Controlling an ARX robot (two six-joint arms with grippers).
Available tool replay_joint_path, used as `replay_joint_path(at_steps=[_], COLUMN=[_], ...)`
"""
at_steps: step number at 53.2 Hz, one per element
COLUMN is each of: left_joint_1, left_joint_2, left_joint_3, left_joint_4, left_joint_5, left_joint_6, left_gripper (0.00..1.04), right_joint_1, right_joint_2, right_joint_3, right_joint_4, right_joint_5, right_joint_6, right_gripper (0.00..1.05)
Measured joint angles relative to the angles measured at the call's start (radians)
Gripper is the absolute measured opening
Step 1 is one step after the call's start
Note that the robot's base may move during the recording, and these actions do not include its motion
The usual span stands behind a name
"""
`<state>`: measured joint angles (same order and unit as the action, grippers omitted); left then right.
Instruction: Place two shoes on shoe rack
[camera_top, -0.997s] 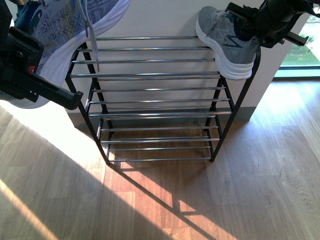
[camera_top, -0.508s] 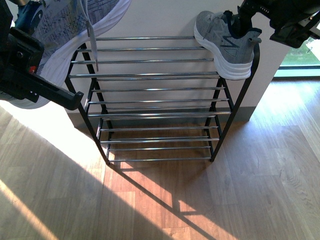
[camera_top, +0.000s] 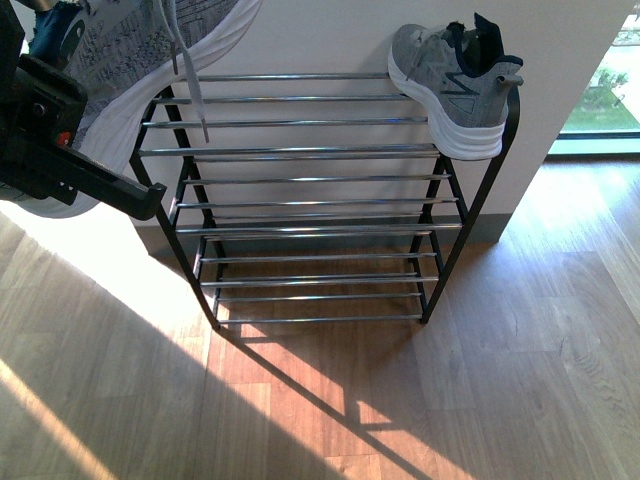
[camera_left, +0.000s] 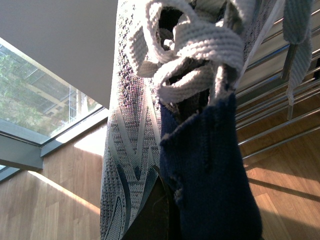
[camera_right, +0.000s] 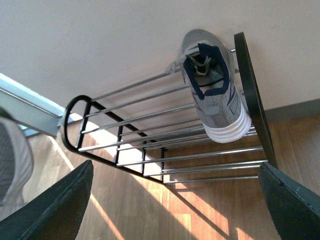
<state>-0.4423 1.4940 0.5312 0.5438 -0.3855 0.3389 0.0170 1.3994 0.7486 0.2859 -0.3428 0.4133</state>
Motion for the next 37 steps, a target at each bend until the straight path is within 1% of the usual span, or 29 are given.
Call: replay_joint_path(at_steps=[4, 7, 10, 17, 18, 19, 22, 23, 24, 25, 26, 28, 32, 37], left_joint_1=[0.000, 0.000, 0.000, 0.000, 0.000, 0.000, 0.000, 0.000, 0.000, 0.000, 0.000, 0.000, 0.000, 0.000], left_joint_2=[0.000, 0.000, 0.000, 0.000, 0.000, 0.000, 0.000, 0.000, 0.000, 0.000, 0.000, 0.000, 0.000, 0.000], left_joint_3=[0.000, 0.000, 0.000, 0.000, 0.000, 0.000, 0.000, 0.000, 0.000, 0.000, 0.000, 0.000, 0.000, 0.000], left_joint_4=[0.000, 0.000, 0.000, 0.000, 0.000, 0.000, 0.000, 0.000, 0.000, 0.000, 0.000, 0.000, 0.000, 0.000], left_joint_5=[0.000, 0.000, 0.000, 0.000, 0.000, 0.000, 0.001, 0.000, 0.000, -0.002, -0.002, -0.003, 0.000, 0.003], left_joint_6=[0.000, 0.000, 0.000, 0.000, 0.000, 0.000, 0.000, 0.000, 0.000, 0.000, 0.000, 0.000, 0.000, 0.000], left_gripper=[0.03, 0.03, 0.03, 0.03, 0.03, 0.03, 0.03, 0.03, 0.03, 0.03, 0.03, 0.03, 0.03, 0.03], right_joint_1=[-0.043, -0.085, -0.113, -0.118, -0.116, -0.105, -0.071, -0.051, -0.042, -0.039, -0.033, -0.026, -0.023, -0.022], right_joint_2=[-0.111, -0.197, -0.250, -0.256, -0.254, -0.252, -0.261, -0.270, -0.280, -0.286, -0.298, -0.316, -0.345, -0.385], right_joint_3=[-0.076, -0.134, -0.183, -0.190, -0.193, -0.208, -0.278, -0.312, -0.333, -0.344, -0.361, -0.384, -0.419, -0.471], right_joint_4=[0.014, 0.032, 0.076, 0.080, 0.087, 0.128, 0.297, 0.359, 0.388, 0.399, 0.415, 0.428, 0.436, 0.440], right_joint_5=[-0.043, -0.096, -0.095, -0.095, -0.082, -0.032, 0.158, 0.241, 0.277, 0.284, 0.314, 0.326, 0.334, 0.340], right_joint_6=[-0.040, -0.060, -0.085, -0.098, -0.101, -0.125, -0.229, -0.266, -0.296, -0.301, -0.323, -0.343, -0.366, -0.385], right_gripper=[0.96, 0.96, 0.96, 0.96, 0.95, 0.93, 0.83, 0.77, 0.74, 0.72, 0.69, 0.63, 0.55, 0.41])
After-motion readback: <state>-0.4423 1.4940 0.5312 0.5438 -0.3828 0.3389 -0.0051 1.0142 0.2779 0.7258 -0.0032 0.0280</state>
